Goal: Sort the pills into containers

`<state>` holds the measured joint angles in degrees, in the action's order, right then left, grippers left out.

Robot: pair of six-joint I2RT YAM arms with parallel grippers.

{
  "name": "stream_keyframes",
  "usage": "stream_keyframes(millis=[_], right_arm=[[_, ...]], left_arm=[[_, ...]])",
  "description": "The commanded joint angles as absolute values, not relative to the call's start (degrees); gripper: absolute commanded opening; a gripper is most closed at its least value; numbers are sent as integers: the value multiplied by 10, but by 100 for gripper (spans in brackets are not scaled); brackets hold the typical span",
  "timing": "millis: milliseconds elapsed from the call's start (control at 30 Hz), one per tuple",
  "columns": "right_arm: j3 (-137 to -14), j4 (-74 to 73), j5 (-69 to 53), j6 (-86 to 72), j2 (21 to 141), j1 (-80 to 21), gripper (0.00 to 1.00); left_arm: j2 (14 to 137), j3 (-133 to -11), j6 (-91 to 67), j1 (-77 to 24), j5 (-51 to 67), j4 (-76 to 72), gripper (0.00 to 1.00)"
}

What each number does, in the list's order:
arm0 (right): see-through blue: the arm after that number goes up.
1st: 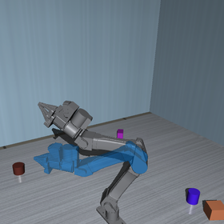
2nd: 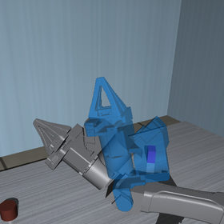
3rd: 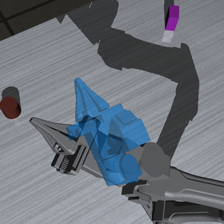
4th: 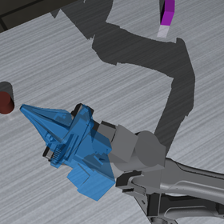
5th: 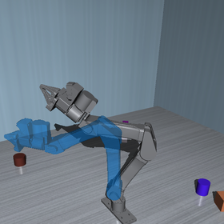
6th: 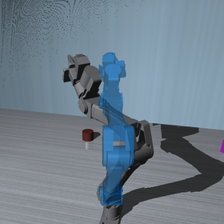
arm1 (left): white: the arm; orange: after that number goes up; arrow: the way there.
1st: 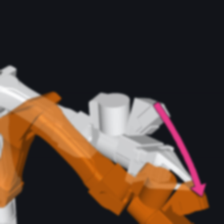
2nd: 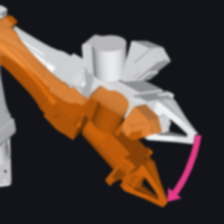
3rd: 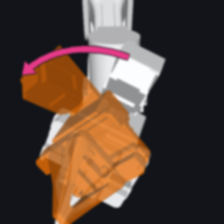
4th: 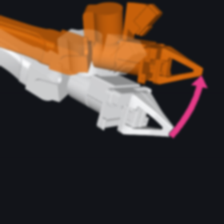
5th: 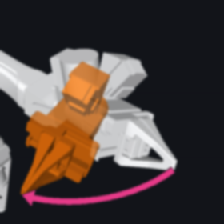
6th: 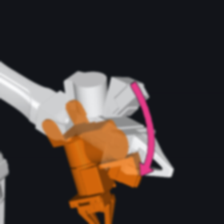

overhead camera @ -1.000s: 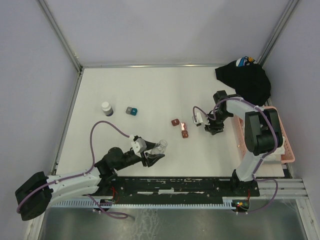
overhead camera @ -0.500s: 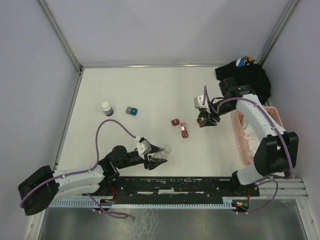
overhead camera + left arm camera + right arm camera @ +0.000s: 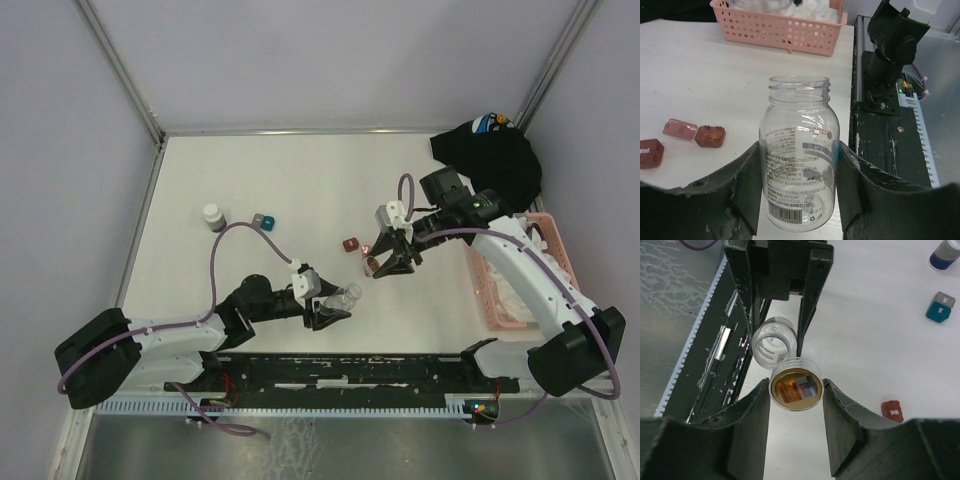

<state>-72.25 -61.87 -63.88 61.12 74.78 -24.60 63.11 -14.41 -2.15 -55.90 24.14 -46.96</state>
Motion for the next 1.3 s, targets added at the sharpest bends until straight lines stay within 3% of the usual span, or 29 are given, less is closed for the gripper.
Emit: stream_keyframes(millis=[0,500,1267], right_arm=[[-722,-584,-621,576,734,-287,31],[-728,-610,-572,621,756,-363,32],[-731,-627,-571,632,783,-383,36]], left_arm=[[635,-172,-47,-560,243,-532,3],[624,-172,-58,-561,241,-536,3],[629,-183,-76,-562,275,-557,3]])
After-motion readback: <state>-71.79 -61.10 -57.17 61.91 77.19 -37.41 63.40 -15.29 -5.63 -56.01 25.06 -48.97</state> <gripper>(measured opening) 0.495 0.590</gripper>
